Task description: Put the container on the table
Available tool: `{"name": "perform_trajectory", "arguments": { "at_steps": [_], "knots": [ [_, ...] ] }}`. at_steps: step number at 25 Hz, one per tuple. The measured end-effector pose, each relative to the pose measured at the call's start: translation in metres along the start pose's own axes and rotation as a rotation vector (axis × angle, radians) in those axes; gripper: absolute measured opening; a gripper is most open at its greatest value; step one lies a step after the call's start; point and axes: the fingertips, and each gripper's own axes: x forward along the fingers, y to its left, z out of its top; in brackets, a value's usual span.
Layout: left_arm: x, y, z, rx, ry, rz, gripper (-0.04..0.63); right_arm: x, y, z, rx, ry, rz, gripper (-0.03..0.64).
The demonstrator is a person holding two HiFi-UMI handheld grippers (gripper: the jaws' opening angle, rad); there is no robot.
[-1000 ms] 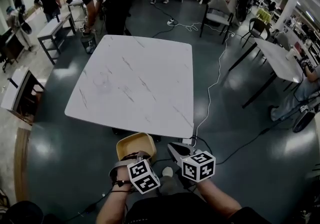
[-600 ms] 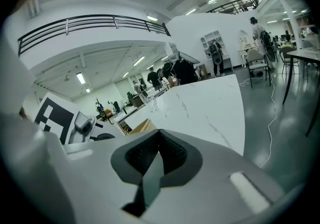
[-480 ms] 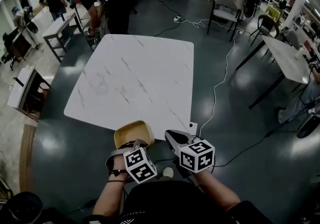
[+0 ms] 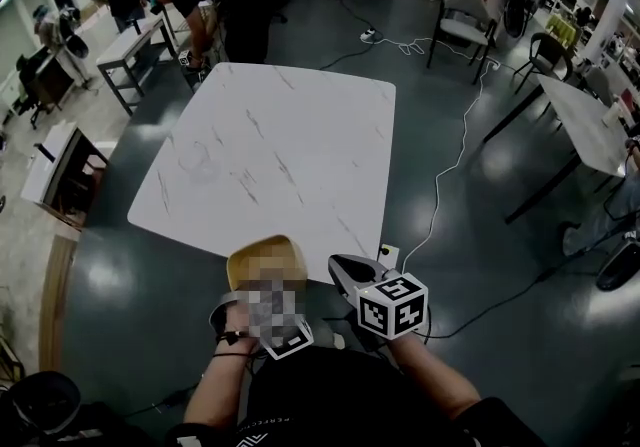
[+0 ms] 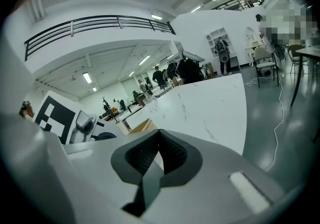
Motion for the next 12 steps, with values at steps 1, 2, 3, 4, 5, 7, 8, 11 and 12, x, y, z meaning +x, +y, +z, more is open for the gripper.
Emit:
{"name": "perform_trajectory", "arguments": {
  "at_steps": [1, 2, 3, 4, 5, 7, 8, 11, 12],
  "knots": [
    [0.000, 0.001, 0.000, 0.000, 0.004, -0.002, 0.017, 0.001, 0.000, 0.000, 0.001, 0.001, 0.003, 0.002],
    [0.000, 0.002, 0.000, -0.001, 0.007, -0.002, 0.017, 0.001, -0.001, 0.000, 0.004, 0.002, 0.005, 0.002],
    [0.000, 0.005, 0.000, -0.001, 0.010, -0.001, 0.017, 0.002, -0.002, 0.000, 0.008, 0.003, 0.006, 0.002],
    [-0.001, 0.007, 0.000, 0.001, 0.013, 0.003, 0.015, 0.003, -0.003, 0.000, 0.013, 0.002, 0.007, 0.002],
    [-0.001, 0.011, 0.001, 0.006, 0.016, 0.010, 0.017, 0.004, -0.006, 0.001, 0.018, 0.002, 0.006, 0.002],
    [-0.001, 0.020, 0.003, 0.023, 0.023, 0.023, 0.015, 0.007, -0.011, 0.002, 0.027, 0.001, 0.002, 0.002],
    [-0.001, 0.026, 0.005, 0.033, 0.026, 0.028, 0.017, 0.010, -0.014, 0.004, 0.032, 0.001, 0.001, 0.002],
    [0.000, 0.044, 0.009, 0.054, 0.029, 0.036, 0.017, 0.018, -0.017, 0.008, 0.038, 0.007, 0.004, 0.002],
    [0.003, 0.052, 0.011, 0.058, 0.027, 0.037, 0.017, 0.023, -0.020, 0.010, 0.036, 0.009, 0.004, 0.002]
  ]
}}
